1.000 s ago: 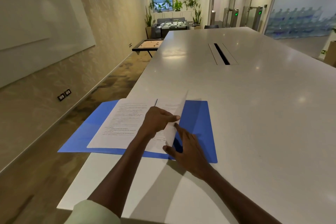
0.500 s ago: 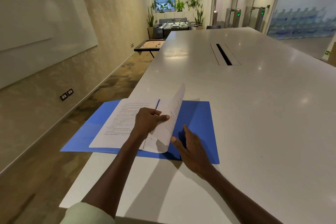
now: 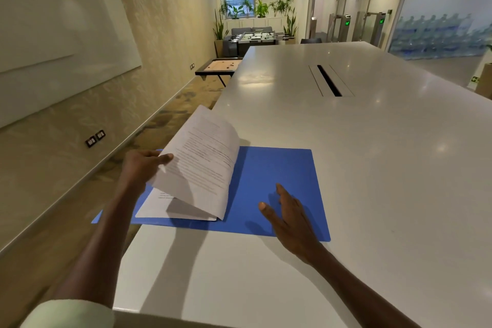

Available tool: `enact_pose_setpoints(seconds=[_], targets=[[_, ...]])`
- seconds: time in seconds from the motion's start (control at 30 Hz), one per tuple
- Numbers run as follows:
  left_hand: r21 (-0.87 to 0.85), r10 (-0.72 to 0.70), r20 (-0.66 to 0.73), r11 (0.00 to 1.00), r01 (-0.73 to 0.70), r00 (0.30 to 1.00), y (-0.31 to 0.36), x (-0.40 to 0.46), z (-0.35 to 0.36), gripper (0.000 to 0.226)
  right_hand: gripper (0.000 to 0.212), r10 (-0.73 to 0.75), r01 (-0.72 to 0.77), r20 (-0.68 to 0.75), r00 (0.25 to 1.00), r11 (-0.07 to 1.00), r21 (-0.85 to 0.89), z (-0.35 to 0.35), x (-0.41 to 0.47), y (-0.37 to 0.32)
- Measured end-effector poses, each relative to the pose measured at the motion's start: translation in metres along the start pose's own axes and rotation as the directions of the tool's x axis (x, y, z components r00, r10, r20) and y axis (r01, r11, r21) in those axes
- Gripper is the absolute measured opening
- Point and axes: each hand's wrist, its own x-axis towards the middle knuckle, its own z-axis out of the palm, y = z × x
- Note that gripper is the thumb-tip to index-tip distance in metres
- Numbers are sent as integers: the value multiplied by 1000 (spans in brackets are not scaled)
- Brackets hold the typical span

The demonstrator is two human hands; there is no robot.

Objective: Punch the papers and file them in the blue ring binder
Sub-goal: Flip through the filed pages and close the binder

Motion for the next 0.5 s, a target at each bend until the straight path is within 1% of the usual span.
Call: enact_pose_setpoints(seconds=[0.1, 0.23, 0.3, 0.33, 0.37, 0.4, 0.43, 0.47, 0.5], targets=[[45, -74, -21, 996, 75, 997, -27, 21, -11, 35, 108, 2, -2, -12, 1000, 1000, -9, 0, 0, 1], [142, -156, -59, 976, 163, 986, -60, 39, -16, 36, 110, -2, 2, -36, 999, 1000, 2, 2, 3, 5], [204, -169, -87, 962, 184, 982, -74, 44, -16, 34, 111, 0, 1, -48, 999, 1000, 12, 3, 4, 5], [251, -159, -100, 951, 179, 982, -79, 46, -15, 30, 112, 0, 1, -57, 998, 1000, 19, 3, 4, 4], [298, -148, -107, 939, 174, 983, -83, 47, -14, 31, 113, -3, 5, -67, 998, 1000, 28, 3, 4, 4], [332, -126, -118, 930, 159, 985, -86, 47, -12, 37, 115, -6, 9, -79, 997, 999, 43, 2, 4, 3], [351, -103, -130, 925, 143, 986, -86, 45, -11, 49, 114, -3, 9, -91, 996, 998, 63, 1, 5, 3], [373, -86, -130, 919, 129, 988, -85, 43, -8, 62, 110, 7, 2, -98, 995, 996, 85, 0, 5, 2], [405, -75, -114, 907, 115, 991, -85, 40, -5, 73, 98, 16, -5, -103, 995, 995, 104, 0, 6, 2]])
